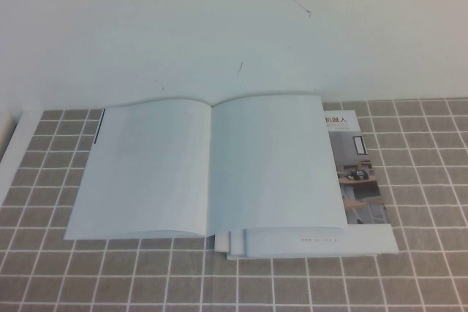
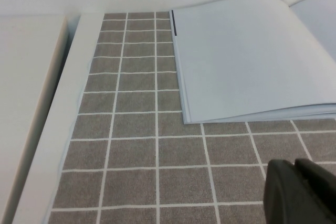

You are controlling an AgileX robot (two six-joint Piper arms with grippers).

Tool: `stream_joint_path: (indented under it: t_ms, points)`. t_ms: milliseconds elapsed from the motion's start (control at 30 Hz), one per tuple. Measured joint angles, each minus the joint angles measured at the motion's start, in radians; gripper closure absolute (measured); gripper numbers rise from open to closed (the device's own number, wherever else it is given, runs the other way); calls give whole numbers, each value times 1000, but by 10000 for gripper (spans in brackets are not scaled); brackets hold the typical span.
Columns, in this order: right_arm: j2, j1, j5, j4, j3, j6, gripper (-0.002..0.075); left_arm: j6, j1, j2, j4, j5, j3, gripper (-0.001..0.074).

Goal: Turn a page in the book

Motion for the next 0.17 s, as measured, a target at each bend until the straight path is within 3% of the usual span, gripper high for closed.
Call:
stream_joint_path:
  t_ms: [167]
  points:
    - [0,-6,0,0,0,-11,727,0,0,0,0,0,0,738]
